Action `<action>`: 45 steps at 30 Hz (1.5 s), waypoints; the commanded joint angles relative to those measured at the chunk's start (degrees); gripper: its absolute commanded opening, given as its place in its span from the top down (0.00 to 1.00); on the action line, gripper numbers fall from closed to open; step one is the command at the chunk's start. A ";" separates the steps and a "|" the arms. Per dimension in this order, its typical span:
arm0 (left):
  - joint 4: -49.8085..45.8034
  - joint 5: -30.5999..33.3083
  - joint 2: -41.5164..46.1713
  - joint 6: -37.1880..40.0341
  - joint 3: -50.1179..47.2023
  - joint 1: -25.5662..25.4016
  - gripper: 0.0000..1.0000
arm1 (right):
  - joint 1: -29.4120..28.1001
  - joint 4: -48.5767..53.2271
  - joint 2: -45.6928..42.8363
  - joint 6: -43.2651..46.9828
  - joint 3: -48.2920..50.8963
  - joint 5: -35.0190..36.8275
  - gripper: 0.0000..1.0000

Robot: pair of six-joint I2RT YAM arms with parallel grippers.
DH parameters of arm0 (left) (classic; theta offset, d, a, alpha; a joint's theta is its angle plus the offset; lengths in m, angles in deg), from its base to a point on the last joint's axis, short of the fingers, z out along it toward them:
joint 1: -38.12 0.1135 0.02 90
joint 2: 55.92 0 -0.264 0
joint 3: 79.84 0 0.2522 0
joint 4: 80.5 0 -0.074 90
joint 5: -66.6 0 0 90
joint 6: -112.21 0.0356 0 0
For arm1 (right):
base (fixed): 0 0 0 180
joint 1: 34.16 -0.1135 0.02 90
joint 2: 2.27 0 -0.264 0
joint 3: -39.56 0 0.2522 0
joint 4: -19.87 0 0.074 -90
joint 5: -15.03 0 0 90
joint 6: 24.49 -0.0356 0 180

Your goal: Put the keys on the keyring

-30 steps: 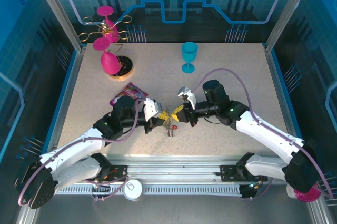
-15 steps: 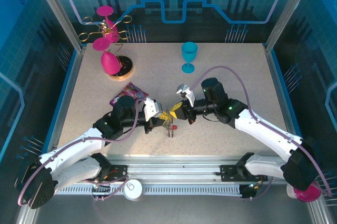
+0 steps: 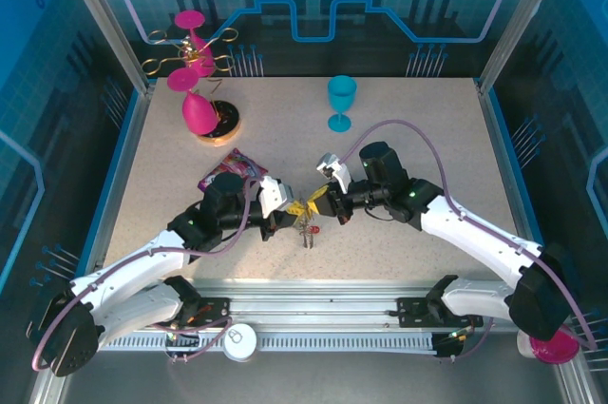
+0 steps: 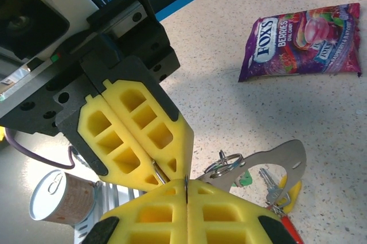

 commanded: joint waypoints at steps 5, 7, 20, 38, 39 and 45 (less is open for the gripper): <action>0.56 2.26 1.72 -4.18 2.11 -0.54 1.00 | -0.66 -0.77 -5.28 0.09 1.93 4.49 1.00; 0.38 2.09 1.67 -4.28 2.19 -0.51 1.00 | -0.70 -0.94 -5.30 0.10 2.02 3.51 1.00; -0.24 1.52 1.63 -3.67 2.64 -0.58 1.00 | -1.67 -3.01 -1.41 -0.51 0.21 -1.83 1.00; -0.54 -0.16 1.86 -1.01 2.38 -0.63 1.00 | -1.32 -2.35 0.27 -2.41 -1.46 4.23 1.00; -0.61 -0.07 1.94 -0.66 2.38 -0.71 1.00 | -1.17 -2.09 0.45 -2.58 -1.67 4.52 1.00; -1.98 0.86 1.98 2.01 2.72 -1.34 1.00 | -1.13 -1.60 1.08 -3.13 -2.25 4.49 1.00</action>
